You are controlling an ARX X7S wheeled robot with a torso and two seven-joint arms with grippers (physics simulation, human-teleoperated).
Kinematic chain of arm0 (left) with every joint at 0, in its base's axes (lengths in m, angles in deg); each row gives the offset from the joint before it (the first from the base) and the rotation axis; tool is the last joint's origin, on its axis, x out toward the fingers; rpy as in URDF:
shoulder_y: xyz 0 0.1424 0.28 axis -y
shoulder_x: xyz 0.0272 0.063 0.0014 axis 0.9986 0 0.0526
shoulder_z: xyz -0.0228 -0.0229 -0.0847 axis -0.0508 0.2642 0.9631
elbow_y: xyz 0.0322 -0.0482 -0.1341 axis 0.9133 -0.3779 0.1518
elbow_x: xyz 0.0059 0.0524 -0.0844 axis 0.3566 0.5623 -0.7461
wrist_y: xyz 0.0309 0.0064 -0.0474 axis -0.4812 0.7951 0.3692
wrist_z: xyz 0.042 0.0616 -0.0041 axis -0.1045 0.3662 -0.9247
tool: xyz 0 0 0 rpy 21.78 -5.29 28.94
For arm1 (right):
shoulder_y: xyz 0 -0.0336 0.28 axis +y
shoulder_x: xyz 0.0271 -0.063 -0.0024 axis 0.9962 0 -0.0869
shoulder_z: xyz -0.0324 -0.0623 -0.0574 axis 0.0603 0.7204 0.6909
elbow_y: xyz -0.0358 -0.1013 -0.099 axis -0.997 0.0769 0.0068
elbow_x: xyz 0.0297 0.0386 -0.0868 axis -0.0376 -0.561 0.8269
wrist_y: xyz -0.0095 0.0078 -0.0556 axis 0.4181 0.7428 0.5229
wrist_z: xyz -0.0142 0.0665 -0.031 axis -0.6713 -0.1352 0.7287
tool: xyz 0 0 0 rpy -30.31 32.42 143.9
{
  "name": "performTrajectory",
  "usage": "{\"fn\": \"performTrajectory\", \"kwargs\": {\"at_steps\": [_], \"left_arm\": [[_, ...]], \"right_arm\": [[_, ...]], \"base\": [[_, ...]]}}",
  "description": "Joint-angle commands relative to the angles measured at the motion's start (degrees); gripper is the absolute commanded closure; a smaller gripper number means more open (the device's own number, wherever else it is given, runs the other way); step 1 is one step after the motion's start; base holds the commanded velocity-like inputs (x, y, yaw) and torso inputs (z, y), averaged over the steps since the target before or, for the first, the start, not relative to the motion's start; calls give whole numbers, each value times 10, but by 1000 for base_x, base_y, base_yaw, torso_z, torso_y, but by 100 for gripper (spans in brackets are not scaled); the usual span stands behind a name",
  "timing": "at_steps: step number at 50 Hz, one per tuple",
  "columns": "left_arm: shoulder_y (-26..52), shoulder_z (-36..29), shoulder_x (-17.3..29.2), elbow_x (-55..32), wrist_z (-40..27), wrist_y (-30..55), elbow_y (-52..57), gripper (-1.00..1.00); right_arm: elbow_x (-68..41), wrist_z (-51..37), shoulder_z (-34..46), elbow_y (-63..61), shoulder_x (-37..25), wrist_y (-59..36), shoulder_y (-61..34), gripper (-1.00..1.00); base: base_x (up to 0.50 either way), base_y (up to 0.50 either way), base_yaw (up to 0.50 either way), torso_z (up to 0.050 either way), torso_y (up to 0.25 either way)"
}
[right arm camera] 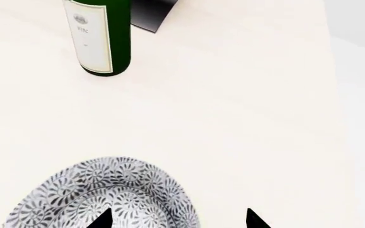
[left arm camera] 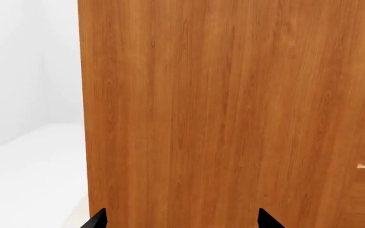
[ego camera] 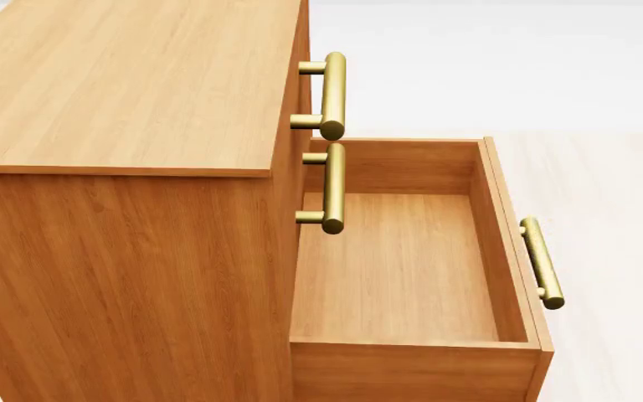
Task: Put the bowl in the bottom drawer of the cabinet and close it.
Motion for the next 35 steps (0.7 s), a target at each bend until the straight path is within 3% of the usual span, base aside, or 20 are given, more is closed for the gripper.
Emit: {"fn": "performTrajectory", "kwargs": {"at_steps": [1, 14, 17, 31, 35], "left_arm": [[-1, -1, 2, -2, -2, 1, 3, -100], [2, -6, -7, 5, 6, -32, -36, -100], [0, -3, 2, -1, -4, -2, -1, -100], [5, -8, -5, 5, 3, -30, -37, -100], [4, -6, 3, -1, -5, -4, -6, -100]], "right_arm": [[-9, 4, -18, 26, 3, 2, -3, -100], [-11, 2, -33, 63, -1, 11, -5, -100], [-9, -4, -41, 76, -3, 18, -6, -100], [-5, -17, -57, 113, -5, 37, -10, -100], [-6, -17, -62, 122, -5, 39, -10, -100]], "base": [[0, 0, 0, 0, 0], [0, 0, 0, 0, 0], [0, 0, 0, 0, 0], [0, 0, 0, -1, 0], [0, 0, -1, 0, 0]]}}
